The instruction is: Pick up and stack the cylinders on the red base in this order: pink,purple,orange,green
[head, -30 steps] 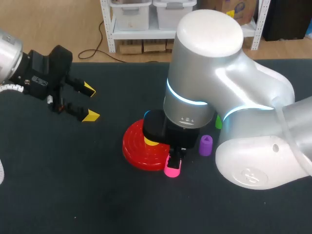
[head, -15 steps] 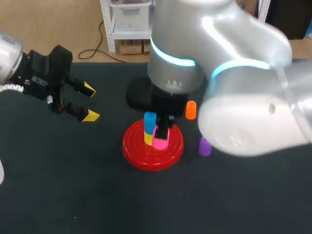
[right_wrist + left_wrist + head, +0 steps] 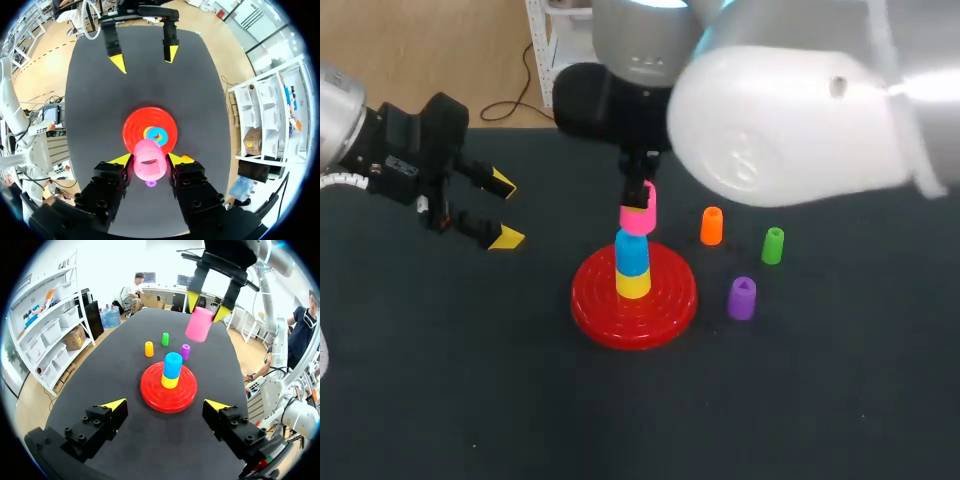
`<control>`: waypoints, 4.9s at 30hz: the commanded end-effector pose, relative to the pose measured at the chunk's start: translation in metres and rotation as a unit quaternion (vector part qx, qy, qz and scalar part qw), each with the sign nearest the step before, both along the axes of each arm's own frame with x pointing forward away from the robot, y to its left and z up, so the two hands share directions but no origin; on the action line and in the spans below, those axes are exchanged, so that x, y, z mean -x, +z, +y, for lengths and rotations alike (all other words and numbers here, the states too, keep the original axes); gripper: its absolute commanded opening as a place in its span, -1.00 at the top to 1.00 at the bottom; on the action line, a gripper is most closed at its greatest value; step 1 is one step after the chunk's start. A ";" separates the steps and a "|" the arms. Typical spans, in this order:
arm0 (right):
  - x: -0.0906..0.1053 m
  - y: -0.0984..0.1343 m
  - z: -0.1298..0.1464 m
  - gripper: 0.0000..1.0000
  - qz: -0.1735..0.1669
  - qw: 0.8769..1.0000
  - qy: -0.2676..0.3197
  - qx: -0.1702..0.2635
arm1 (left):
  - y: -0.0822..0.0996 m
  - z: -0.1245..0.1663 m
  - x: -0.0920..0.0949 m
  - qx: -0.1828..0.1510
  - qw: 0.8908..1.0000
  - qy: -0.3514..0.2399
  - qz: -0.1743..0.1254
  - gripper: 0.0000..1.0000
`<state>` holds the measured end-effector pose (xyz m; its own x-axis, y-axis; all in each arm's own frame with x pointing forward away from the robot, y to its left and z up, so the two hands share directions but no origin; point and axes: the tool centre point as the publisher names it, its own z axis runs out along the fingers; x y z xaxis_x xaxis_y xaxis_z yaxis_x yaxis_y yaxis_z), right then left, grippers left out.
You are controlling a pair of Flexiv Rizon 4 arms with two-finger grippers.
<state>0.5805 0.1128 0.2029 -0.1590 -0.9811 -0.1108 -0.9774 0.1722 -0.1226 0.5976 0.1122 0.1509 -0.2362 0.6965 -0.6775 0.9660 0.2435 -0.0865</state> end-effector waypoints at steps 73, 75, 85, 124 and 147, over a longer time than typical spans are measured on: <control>-0.029 -0.032 0.006 -1.00 -0.013 1.000 -0.014 -0.019 | -0.001 0.000 0.001 0.001 1.000 0.000 -0.001 -1.00; -0.028 -0.024 -0.003 -1.00 -0.024 0.999 -0.022 -0.023 | -0.001 0.000 0.001 0.001 1.000 0.000 -0.001 -1.00; -0.006 -0.042 -0.069 -1.00 -0.022 0.996 -0.085 -0.017 | -0.001 0.000 0.001 0.001 1.000 0.000 -0.001 -1.00; 0.008 -0.163 -0.121 -1.00 0.050 0.979 -0.199 -0.002 | -0.001 0.000 0.001 0.001 1.000 0.000 -0.001 -1.00; -0.002 -0.172 -0.137 0.02 0.079 0.972 -0.221 0.017 | -0.001 0.000 0.001 0.001 1.000 0.000 -0.001 -1.00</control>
<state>0.5816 -0.0239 0.0313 -0.5793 -0.8148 -0.0205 -0.8151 0.5793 0.0088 0.5976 0.1122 0.1509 -0.2362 0.6965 -0.6775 0.9660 0.2435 -0.0865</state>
